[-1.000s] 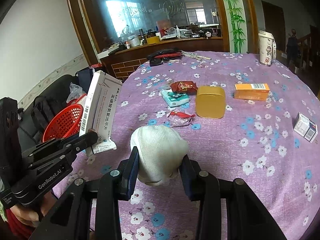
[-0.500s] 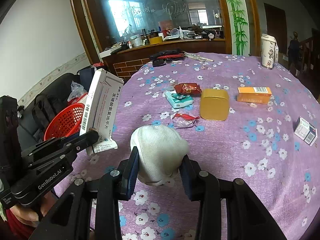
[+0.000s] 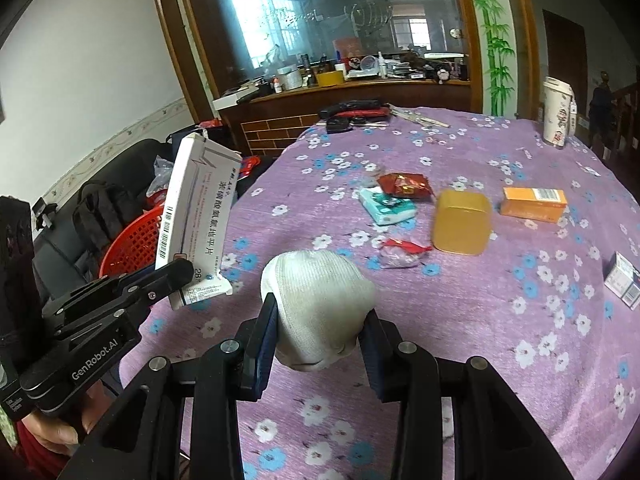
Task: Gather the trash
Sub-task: 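Lift the white box with the left tool while the right tool lifts the cloth, then carry the white box and cloth bundle over the red mesh basket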
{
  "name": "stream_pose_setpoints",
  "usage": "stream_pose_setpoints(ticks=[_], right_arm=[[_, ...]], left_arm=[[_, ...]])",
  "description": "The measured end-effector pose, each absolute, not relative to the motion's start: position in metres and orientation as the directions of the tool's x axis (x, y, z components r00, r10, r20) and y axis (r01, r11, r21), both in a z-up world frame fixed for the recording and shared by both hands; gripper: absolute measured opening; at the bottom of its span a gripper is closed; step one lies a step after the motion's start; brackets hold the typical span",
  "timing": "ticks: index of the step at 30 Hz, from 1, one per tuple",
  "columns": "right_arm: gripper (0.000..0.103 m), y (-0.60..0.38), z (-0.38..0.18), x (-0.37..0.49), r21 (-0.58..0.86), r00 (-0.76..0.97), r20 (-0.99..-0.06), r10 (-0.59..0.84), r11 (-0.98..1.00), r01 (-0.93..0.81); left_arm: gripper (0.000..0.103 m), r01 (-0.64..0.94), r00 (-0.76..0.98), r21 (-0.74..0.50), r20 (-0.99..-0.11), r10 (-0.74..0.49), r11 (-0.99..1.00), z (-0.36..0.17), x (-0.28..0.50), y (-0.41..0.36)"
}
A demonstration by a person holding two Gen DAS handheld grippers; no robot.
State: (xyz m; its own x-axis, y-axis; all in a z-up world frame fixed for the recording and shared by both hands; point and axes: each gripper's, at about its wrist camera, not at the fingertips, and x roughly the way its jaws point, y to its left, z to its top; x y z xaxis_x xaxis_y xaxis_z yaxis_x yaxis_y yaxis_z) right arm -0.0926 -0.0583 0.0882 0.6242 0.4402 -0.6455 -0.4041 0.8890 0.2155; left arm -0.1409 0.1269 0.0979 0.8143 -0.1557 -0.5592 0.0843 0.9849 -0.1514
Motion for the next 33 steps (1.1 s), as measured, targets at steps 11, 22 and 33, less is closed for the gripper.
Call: stream_pose_setpoints(ticks=[11, 22, 33], right_arm=[[0.041, 0.021, 0.105, -0.075, 0.237, 0.525, -0.664, 0.533, 0.816, -0.528], [0.041, 0.129, 0.110, -0.054, 0.243, 0.424, -0.680, 0.598, 0.730, -0.639], [0.043, 0.208, 0.100, -0.024, 0.255, 0.374, -0.703, 0.605, 0.705, -0.662]], left_arm=[[0.015, -0.081, 0.856, -0.180, -0.517, -0.025, 0.980, 0.115, -0.160, 0.212], [0.015, -0.286, 0.821, -0.194, -0.555, 0.136, 0.938, 0.100, -0.174, 0.311], [0.015, -0.330, 0.801, -0.218, -0.580, 0.150, 0.918, 0.085, -0.165, 0.346]])
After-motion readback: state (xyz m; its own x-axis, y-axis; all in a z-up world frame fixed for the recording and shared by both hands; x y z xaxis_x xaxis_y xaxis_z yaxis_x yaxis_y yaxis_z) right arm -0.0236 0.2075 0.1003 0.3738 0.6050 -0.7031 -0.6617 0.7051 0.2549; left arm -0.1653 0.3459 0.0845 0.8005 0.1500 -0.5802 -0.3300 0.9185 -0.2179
